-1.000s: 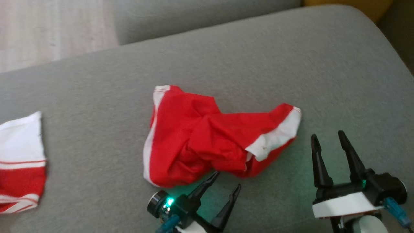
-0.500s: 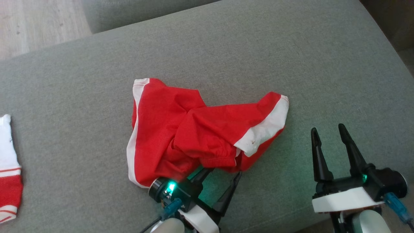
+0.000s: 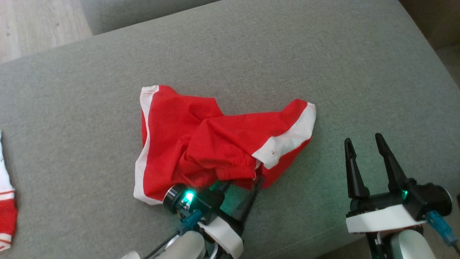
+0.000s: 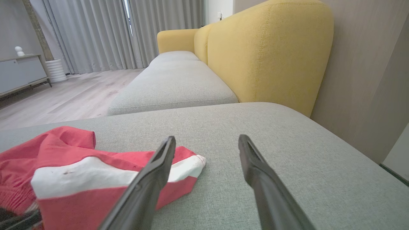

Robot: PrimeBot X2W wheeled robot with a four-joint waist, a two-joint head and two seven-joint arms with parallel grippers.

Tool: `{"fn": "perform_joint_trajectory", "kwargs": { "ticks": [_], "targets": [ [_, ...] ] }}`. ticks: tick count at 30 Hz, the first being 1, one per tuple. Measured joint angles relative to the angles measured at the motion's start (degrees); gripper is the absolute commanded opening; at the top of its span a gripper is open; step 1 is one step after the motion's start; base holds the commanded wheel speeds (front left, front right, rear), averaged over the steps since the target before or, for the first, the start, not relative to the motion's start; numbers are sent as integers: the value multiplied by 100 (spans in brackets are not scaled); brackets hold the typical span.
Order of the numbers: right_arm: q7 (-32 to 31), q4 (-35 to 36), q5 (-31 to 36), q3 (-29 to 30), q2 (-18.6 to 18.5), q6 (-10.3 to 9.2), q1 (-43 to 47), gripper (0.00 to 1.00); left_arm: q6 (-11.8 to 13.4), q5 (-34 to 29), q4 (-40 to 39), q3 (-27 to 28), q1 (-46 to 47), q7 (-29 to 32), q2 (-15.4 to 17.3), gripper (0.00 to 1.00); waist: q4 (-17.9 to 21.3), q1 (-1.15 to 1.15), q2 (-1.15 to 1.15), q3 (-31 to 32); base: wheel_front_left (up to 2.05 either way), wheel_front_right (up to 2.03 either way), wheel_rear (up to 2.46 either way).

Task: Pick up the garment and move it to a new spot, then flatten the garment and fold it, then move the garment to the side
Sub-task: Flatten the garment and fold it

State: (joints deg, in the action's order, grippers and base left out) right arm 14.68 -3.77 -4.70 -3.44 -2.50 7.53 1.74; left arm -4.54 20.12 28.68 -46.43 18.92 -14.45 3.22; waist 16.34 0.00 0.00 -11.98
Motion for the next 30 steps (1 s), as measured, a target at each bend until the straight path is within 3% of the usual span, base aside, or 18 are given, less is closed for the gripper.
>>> {"fn": "perform_joint_trajectory", "kwargs": {
  "ticks": [1,9,13,18,21,25,26,30],
  "targets": [
    [0,0,0,-3,0,0,-3,100,1,0,9,0,16,0,0,0,10,0,0,-10,0,0,0],
    [0,-1,-5,5,0,0,-2,100,-14,96,80,42,209,0,0,0,36,0,0,94,0,0,0],
    [0,-7,-48,19,-1,0,5,100,-162,163,-144,13,476,1,-1,0,-4,0,0,279,0,0,0],
    [0,-38,-176,-8,-1,0,24,100,-260,256,-192,-193,1816,0,-1,0,-72,0,0,585,0,0,0],
    [0,-42,-232,-11,-1,0,67,100,-277,769,-252,-609,2824,14,22,0,-135,-1,0,768,0,0,0],
    [0,-42,-257,5,-1,0,261,100,-304,1737,-600,-956,3780,272,371,0,-273,-1,0,959,0,0,0],
    [0,-42,-257,5,-1,0,261,100,-304,1737,-600,-956,3780,272,371,0,-273,-1,0,959,0,0,0],
    [0,-35,-299,108,-1,0,388,100,-304,2614,-994,-1355,3772,714,1037,0,-508,-1,0,1052,0,0,0]
  ]
}}
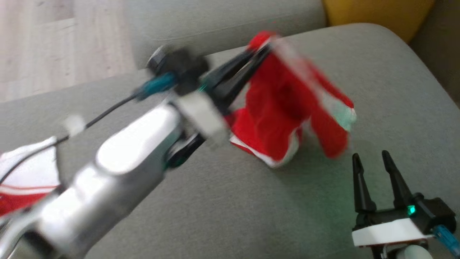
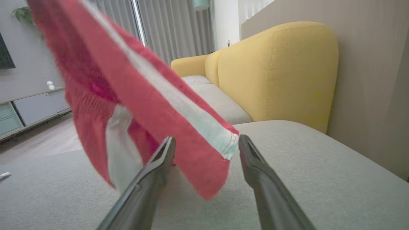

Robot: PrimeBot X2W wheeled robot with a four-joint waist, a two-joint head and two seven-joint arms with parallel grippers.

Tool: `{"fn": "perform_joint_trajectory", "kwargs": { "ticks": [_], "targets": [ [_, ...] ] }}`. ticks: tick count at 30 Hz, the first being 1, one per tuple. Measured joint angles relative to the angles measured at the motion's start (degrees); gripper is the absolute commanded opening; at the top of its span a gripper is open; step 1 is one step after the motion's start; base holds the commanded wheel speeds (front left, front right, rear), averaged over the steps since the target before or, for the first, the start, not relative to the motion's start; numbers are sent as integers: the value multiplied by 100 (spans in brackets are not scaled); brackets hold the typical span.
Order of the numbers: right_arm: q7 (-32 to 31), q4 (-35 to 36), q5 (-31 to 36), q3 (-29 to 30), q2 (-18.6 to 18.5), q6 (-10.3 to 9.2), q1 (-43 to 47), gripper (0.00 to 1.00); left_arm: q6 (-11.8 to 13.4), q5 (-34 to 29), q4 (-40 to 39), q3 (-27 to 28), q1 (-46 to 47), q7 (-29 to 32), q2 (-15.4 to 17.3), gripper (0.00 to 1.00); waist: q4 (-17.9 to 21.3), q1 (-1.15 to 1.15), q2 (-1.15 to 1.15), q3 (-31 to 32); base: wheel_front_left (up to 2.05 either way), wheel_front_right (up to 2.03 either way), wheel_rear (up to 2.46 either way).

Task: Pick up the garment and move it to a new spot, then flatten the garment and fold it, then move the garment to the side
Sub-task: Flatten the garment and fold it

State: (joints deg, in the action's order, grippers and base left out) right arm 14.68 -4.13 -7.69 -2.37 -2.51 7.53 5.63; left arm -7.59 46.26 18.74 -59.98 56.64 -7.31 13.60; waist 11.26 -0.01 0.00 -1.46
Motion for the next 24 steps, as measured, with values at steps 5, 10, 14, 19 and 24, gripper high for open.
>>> {"fn": "perform_joint_trajectory", "kwargs": {
  "ticks": [5,10,14,19,24],
  "targets": [
    [0,0,-36,69,0,0,8,100,0,597,-56,-180,-1120,87,902,0,-388,0,0,10,0,0,0],
    [0,-289,-230,44,1,0,7,100,54,560,140,-339,-2069,-310,1379,0,-778,0,0,-106,0,0,0],
    [0,-867,-318,3,1,0,-91,100,89,299,253,-356,-2170,-570,1455,0,-1039,0,0,-256,0,0,0],
    [0,-1812,-237,-35,0,0,-733,100,104,248,332,-227,-2224,-668,1411,0,-1359,1,0,-444,0,0,0],
    [0,-2437,-107,16,-2,0,-1170,100,102,110,369,-105,-2319,-697,1273,0,-1522,1,0,-503,0,0,0]
  ]
}}
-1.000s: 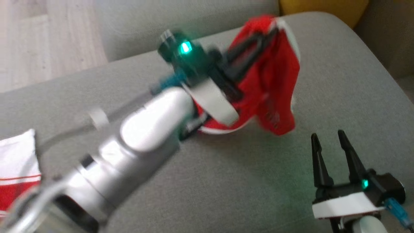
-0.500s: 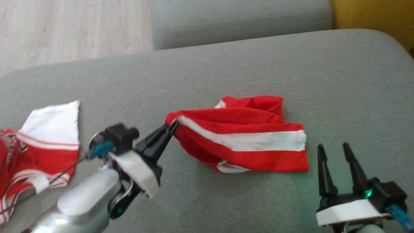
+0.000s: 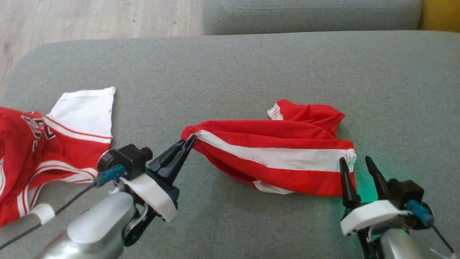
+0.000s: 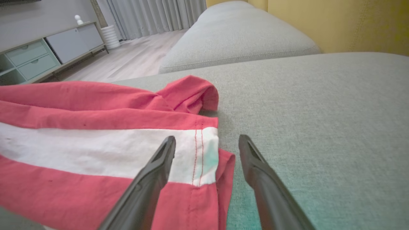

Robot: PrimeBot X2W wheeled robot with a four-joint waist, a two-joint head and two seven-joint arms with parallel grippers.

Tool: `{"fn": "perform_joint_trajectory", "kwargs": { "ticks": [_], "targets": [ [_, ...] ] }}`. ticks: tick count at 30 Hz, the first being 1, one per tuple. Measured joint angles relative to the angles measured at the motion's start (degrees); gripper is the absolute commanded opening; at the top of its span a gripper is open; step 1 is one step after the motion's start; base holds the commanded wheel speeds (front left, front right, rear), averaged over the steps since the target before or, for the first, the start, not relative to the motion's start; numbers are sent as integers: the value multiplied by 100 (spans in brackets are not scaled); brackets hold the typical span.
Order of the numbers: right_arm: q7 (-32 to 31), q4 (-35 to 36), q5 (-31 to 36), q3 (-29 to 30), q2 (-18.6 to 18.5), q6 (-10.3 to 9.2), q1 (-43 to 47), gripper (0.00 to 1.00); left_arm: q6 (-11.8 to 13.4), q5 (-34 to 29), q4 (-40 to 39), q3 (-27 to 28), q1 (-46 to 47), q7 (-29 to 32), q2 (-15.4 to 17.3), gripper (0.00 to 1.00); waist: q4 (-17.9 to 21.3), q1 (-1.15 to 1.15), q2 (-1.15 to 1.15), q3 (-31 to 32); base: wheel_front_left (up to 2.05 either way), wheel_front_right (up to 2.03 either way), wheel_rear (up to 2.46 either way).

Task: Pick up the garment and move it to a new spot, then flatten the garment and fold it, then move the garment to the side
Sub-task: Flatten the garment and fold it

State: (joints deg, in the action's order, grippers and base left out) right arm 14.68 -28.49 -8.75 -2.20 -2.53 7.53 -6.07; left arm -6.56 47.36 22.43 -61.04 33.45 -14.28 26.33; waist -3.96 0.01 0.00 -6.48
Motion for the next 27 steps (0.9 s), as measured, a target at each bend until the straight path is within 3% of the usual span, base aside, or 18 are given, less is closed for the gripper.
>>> {"fn": "perform_joint_trajectory", "kwargs": {
  "ticks": [4,5,6,7,13,19,22,27],
  "targets": [
    [-1,-385,-93,-71,-4,0,-187,100,-8,-73,4,52,0,-1,-105,0,-82,0,0,-1,0,0,0],
    [-1,-442,-92,-109,-4,0,-210,85,-9,-103,4,82,-2,-1,-127,0,-98,0,0,0,0,0,0],
    [-1,-487,-92,-126,-2,0,-237,34,-11,-129,3,124,-2,-1,-149,0,-111,0,0,1,0,0,0],
    [-1,-539,-93,-144,-5,0,-275,0,-42,-163,1,159,-2,-1,-160,0,-123,0,0,0,0,0,0],
    [-2,-532,-90,-119,-5,0,-299,0,-55,-318,-1,237,-99,-1,-194,0,-156,-1,0,16,0,0,0],
    [-4,365,-74,302,-44,0,-494,0,-60,-501,-67,542,-16,-2,-222,0,-74,-1,0,-84,0,0,0],
    [-4,767,-46,503,-199,0,-1111,0,-102,-627,-63,595,555,-2,-223,0,-2,-1,0,-237,0,0,0],
    [-3,1063,88,724,-721,0,-2909,0,-102,-781,138,840,2403,-19,-336,0,151,0,0,-629,0,0,0]
  ]
}}
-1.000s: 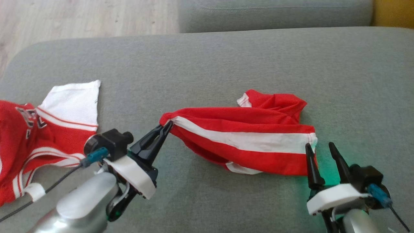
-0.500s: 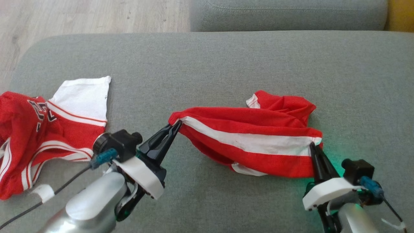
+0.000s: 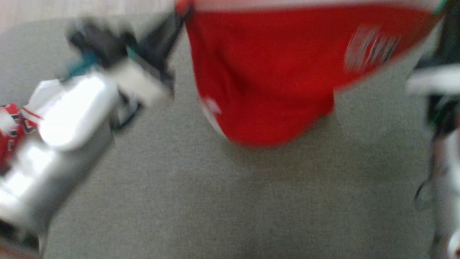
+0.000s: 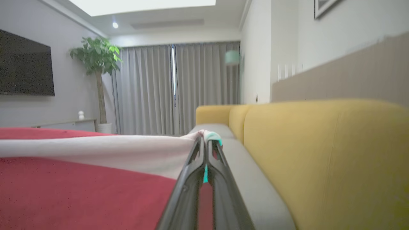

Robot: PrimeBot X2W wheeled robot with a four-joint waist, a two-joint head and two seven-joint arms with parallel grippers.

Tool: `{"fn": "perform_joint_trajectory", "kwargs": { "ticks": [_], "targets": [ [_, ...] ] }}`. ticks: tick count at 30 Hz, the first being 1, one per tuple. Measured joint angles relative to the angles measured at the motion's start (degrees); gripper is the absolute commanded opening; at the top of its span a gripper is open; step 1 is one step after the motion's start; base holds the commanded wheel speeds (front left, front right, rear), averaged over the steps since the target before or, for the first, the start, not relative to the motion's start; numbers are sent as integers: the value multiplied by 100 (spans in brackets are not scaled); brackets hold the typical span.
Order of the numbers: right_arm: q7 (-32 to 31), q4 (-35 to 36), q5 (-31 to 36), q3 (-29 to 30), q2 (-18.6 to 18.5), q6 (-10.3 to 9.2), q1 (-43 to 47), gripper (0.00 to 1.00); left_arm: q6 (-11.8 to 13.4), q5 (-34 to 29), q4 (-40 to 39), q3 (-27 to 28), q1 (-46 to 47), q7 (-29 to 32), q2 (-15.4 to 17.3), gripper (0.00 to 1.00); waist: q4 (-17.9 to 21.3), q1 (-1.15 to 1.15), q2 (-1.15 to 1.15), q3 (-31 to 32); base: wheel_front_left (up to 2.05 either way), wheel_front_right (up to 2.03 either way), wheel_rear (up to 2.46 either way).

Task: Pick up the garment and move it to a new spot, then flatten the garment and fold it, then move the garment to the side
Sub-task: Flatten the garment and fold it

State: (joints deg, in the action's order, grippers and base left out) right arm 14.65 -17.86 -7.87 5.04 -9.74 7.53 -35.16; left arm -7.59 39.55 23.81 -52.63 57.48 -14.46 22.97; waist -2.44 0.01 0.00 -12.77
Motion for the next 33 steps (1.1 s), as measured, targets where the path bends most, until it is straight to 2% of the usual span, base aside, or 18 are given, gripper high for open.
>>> {"fn": "perform_joint_trajectory", "kwargs": {
  "ticks": [1,2,6,9,11,16,23,26,33],
  "targets": [
    [0,48,0,64,-85,0,-373,0,0,-80,29,110,371,-1,-47,0,31,0,0,-89,0,0,0],
    [0,48,0,64,-85,0,-373,0,0,-80,29,110,371,-1,-47,0,31,0,0,-89,0,0,0],
    [8,282,40,276,-349,0,-1535,0,-1,-649,12,722,1517,-30,-287,0,143,1,0,-429,0,0,0],
    [25,479,68,302,-433,0,-1812,0,-1,-1066,-159,1110,1736,-32,-434,0,216,1,0,-614,0,0,0],
    [25,520,81,296,-446,0,-1729,0,0,-1181,-333,1106,1541,-32,-480,0,264,2,0,-660,0,0,0],
    [25,603,82,335,-427,0,-509,0,0,-1131,-569,326,181,-32,-515,0,254,-1,0,-613,0,0,0],
    [22,577,90,928,68,0,1731,0,0,-761,-452,-990,-1773,-24,-637,0,291,-1,0,-446,0,0,0],
    [19,702,148,1123,194,0,2255,0,0,-647,-461,-1386,-2313,-24,-716,0,380,-2,0,-293,0,0,0],
    [-192,1270,122,1519,218,0,3206,0,0,-208,-617,-1948,-3160,-24,-689,0,619,-3,0,153,0,0,0]
  ]
}}
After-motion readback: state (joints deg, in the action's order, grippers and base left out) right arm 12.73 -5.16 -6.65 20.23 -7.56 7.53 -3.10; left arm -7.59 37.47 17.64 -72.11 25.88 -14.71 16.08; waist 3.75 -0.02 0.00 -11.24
